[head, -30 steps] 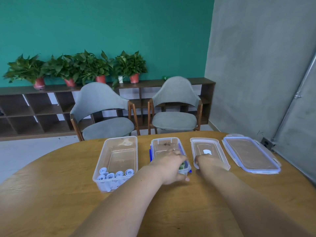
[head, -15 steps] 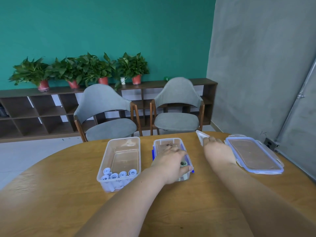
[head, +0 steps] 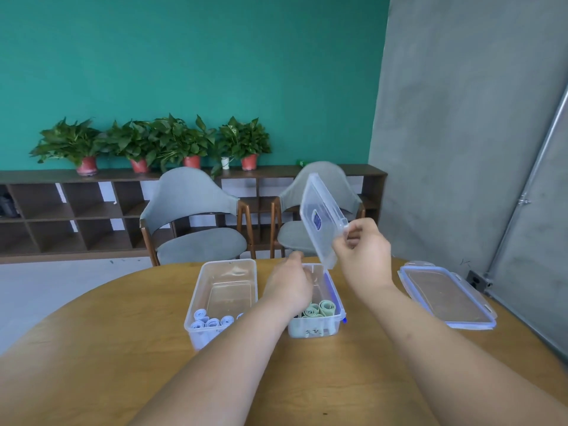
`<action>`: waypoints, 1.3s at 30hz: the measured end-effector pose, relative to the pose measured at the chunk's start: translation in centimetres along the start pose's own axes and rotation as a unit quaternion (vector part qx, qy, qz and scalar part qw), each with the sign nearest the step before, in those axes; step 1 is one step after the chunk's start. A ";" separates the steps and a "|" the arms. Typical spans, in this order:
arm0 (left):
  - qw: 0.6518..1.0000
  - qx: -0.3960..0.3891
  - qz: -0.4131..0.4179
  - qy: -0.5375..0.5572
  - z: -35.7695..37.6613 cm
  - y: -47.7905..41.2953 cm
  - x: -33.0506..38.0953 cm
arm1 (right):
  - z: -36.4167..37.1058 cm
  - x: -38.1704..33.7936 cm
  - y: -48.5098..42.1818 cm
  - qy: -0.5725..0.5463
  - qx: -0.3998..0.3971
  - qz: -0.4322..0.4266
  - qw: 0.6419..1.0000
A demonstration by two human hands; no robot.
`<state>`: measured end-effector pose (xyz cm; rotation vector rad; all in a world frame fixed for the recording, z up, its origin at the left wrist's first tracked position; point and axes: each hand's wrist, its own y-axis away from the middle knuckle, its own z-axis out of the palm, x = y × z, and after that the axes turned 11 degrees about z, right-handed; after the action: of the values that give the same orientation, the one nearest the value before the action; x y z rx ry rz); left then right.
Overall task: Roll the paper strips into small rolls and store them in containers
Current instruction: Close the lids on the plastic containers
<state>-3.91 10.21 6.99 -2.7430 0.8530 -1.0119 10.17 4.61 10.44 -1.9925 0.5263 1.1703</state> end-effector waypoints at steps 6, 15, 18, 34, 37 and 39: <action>0.977 0.067 -0.145 0.140 -1.4 0.1 0.1 | 1.2 -0.5 2.2 -0.195 -0.067 0.148 0.967; 0.957 0.095 -0.166 0.216 -0.8 -0.3 -2.6 | 1.5 2.4 2.0 -0.094 -0.120 0.229 0.961; 0.968 0.067 -0.162 0.178 0.6 -0.2 -3.2 | 2.2 4.9 1.4 0.082 -0.124 0.181 0.972; 0.979 0.017 -0.201 0.035 5.8 -0.4 -5.1 | 6.0 12.6 2.0 0.199 -0.099 0.205 0.953; 0.978 0.015 -0.206 0.030 6.2 -0.6 -5.3 | 6.2 12.9 2.2 0.194 -0.108 0.209 0.952; 0.979 0.014 -0.201 0.022 6.3 -0.7 -5.4 | 6.2 13.0 2.3 0.193 -0.102 0.210 0.953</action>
<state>-3.02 13.05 -0.79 -2.9445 0.2848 -1.1359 11.61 8.31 -3.56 -2.3825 1.1116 1.1116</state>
